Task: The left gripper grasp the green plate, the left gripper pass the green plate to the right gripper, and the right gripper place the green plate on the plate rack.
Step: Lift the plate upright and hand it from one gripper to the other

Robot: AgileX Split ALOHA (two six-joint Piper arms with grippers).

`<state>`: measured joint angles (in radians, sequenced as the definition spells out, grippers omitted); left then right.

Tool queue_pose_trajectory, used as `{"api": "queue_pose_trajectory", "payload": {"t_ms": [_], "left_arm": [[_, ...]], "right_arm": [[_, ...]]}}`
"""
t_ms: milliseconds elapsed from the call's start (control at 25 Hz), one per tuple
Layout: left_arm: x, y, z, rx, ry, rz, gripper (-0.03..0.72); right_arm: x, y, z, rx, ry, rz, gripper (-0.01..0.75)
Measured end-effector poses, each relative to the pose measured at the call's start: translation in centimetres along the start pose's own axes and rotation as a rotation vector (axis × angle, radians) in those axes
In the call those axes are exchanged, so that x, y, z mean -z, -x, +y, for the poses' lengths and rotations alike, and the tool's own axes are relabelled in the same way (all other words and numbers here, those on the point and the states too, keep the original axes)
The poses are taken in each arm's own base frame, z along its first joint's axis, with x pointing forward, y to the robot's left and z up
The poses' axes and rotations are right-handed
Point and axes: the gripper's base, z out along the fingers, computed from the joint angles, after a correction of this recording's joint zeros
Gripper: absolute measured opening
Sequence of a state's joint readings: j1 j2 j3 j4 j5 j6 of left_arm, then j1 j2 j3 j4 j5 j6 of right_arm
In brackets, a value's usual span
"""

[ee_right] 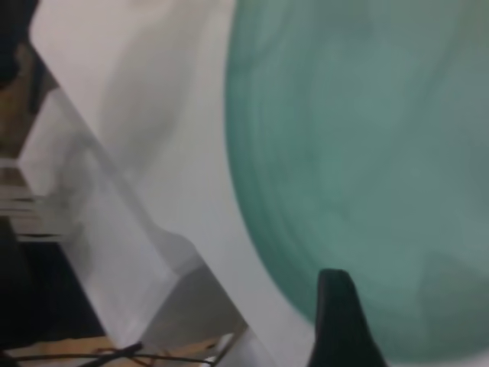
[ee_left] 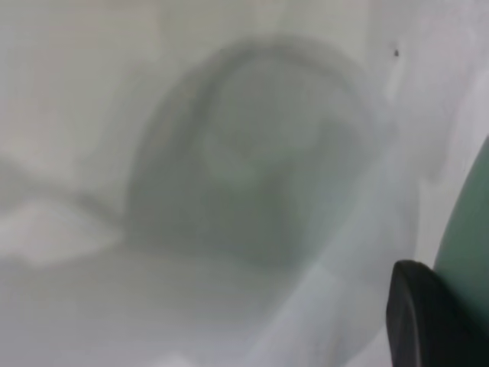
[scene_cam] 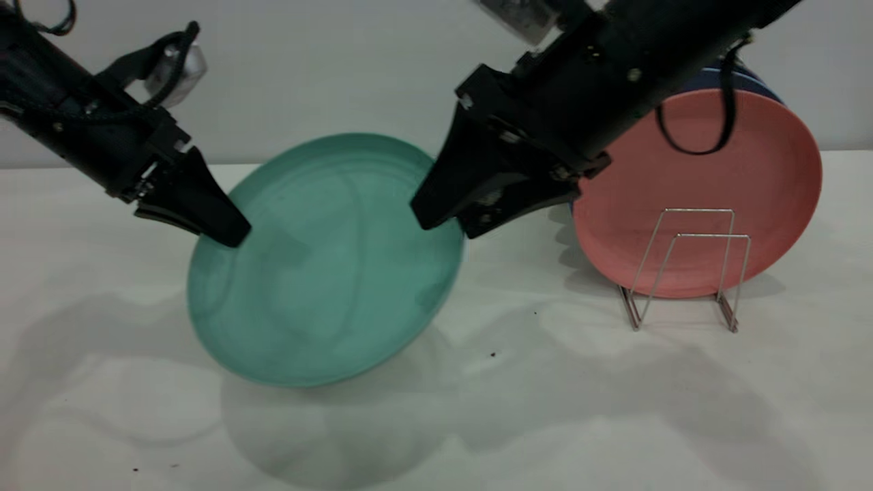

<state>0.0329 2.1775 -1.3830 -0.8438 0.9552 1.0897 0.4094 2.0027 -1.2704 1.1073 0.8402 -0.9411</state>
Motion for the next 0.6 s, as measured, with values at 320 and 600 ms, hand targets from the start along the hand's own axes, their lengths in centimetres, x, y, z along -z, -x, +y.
{"api": "queue_pose_trajectory", "payload": {"t_ms": [320, 600], "left_arm": [[-0.8, 0.2, -0.8, -0.038, -0.003, 0.03, 0.02], [-0.4, -0.2, -0.2, -0.03, 0.017, 0.052, 0.02]], "right_arm": [[-0.8, 0.1, -0.7, -0.035, 0.027, 0.007, 0.496], [2.0, 0.4, -3.2, -0.091, 0.038, -0.027, 0.496]]}}
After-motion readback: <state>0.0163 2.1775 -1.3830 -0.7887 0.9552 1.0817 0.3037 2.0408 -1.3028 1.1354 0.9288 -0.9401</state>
